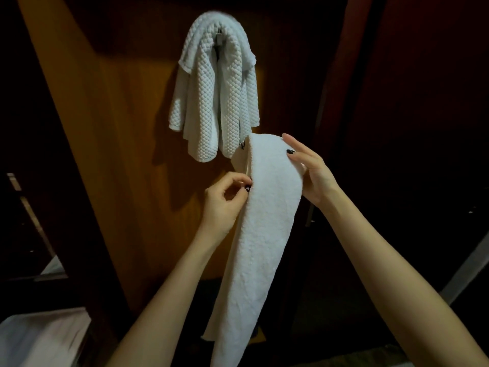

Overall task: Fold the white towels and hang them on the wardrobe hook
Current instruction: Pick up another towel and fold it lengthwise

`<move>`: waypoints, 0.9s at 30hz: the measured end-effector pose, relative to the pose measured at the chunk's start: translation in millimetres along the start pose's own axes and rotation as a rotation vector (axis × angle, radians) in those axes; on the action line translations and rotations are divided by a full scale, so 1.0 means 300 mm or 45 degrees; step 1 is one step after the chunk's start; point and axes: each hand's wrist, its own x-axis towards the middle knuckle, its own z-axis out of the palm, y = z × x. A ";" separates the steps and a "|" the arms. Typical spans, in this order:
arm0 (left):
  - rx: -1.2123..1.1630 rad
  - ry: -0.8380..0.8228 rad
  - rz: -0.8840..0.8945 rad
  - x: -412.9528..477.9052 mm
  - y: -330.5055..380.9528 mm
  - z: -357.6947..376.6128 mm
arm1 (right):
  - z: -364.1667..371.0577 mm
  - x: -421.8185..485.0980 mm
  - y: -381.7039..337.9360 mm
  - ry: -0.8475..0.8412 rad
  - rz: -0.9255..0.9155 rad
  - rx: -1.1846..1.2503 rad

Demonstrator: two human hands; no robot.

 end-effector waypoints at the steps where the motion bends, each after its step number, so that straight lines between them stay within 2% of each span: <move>1: 0.013 -0.006 -0.012 -0.001 -0.002 -0.006 | 0.004 0.005 0.000 -0.001 -0.009 0.005; 6: -0.206 -0.181 -0.228 -0.006 -0.025 -0.027 | 0.023 0.033 -0.001 0.034 -0.011 -0.018; 9: -0.201 -0.077 -0.227 0.002 -0.034 -0.029 | 0.029 0.039 -0.024 -0.002 0.019 -0.127; 13: -0.291 0.028 -0.258 0.043 -0.003 -0.023 | 0.010 0.019 -0.019 0.019 0.170 -0.478; 16: -0.267 0.064 -0.286 0.070 -0.009 -0.018 | 0.000 -0.043 0.068 -0.066 0.295 -0.331; 19: -0.228 0.109 -0.297 0.079 -0.023 -0.016 | -0.002 -0.107 0.154 -0.132 0.162 -0.047; 22: -0.185 0.053 -0.265 0.075 -0.012 -0.016 | 0.015 -0.124 0.173 -0.158 0.029 -0.138; 24: -0.191 0.014 -0.259 0.079 -0.005 -0.031 | 0.032 -0.110 0.156 -0.093 -0.042 -0.202; 27: -0.169 -0.145 -0.265 0.082 -0.004 -0.067 | 0.047 -0.083 0.110 -0.012 -0.099 -0.116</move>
